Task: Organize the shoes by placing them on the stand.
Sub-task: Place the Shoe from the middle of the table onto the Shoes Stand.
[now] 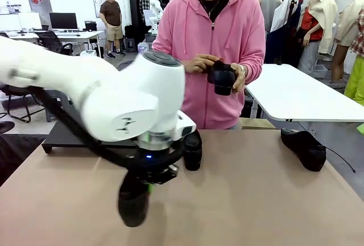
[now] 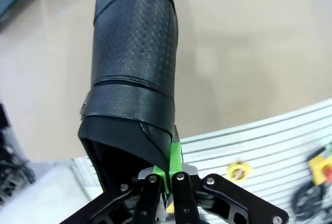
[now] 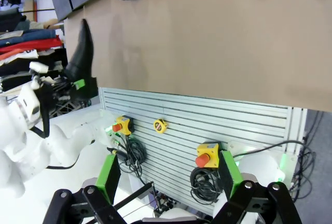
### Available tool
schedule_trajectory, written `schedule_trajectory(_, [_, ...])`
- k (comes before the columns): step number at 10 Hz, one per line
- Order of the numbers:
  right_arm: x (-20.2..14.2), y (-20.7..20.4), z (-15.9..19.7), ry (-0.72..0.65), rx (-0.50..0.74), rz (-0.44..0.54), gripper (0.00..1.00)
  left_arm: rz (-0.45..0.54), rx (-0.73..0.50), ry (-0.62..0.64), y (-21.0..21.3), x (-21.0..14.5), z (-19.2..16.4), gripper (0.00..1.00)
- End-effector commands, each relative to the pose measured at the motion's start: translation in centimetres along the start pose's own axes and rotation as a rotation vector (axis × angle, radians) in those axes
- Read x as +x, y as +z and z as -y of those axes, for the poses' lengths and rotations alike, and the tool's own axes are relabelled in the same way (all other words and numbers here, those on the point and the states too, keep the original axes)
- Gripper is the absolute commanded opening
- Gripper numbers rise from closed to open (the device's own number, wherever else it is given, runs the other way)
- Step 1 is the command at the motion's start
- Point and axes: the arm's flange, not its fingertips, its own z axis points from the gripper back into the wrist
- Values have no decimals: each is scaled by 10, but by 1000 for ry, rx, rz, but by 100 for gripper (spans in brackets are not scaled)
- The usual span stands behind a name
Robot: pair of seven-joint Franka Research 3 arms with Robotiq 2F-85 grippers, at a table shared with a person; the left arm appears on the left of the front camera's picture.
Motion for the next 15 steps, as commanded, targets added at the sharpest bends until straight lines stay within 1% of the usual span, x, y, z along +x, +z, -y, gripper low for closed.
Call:
schedule_trajectory(1, [0, 4, 2, 22, -1, -3, 100, 97, 14, -25, 2, -36, -70, 0])
schedule_trajectory(2, [0, 4, 2, 22, -1, -3, 100, 150, 9, 23, 4, -49, -92, 0])
schedule_trajectory(3, [0, 4, 2, 22, -1, -3, 100, 208, 18, 167, 8, -61, -103, 0])
schedule_trajectory(4, [0, 4, 2, 22, -1, -3, 100, 205, -48, 375, 20, -66, -91, 0])
schedule_trajectory(5, [0, 4, 2, 22, -1, -3, 100, 129, 38, 52, 8, -47, -89, 0])
schedule_trajectory(7, [0, 4, 2, 22, -1, -3, 100, 129, 38, 52, 8, -47, -89, 0])
schedule_trajectory(8, [0, 4, 2, 22, -1, -3, 100, 142, 19, 151, 7, -60, -99, 0])
schedule_trajectory(9, [0, 4, 2, 22, -1, -3, 100, 48, 1, 212, -1, -42, -124, 0])
schedule_trajectory(10, [0, 4, 2, 22, -1, -3, 100, 37, 1, 198, -1, -8, -147, 0])
schedule_trajectory(11, [0, 4, 2, 22, -1, -3, 100, 86, 29, 184, 1, 24, -167, 0])
schedule_trajectory(12, [0, 4, 2, 22, -1, -3, 100, 163, 53, 179, 2, 58, -182, 0])
schedule_trajectory(13, [0, 4, 2, 22, -1, -3, 100, 216, 56, 137, -4, 102, -196, 0])
schedule_trajectory(14, [0, 4, 2, 22, -1, -3, 100, 248, 39, 70, -14, 134, -206, 0])
schedule_trajectory(15, [0, 4, 2, 22, -1, -3, 100, 268, 54, 75, -28, 171, -215, 0])
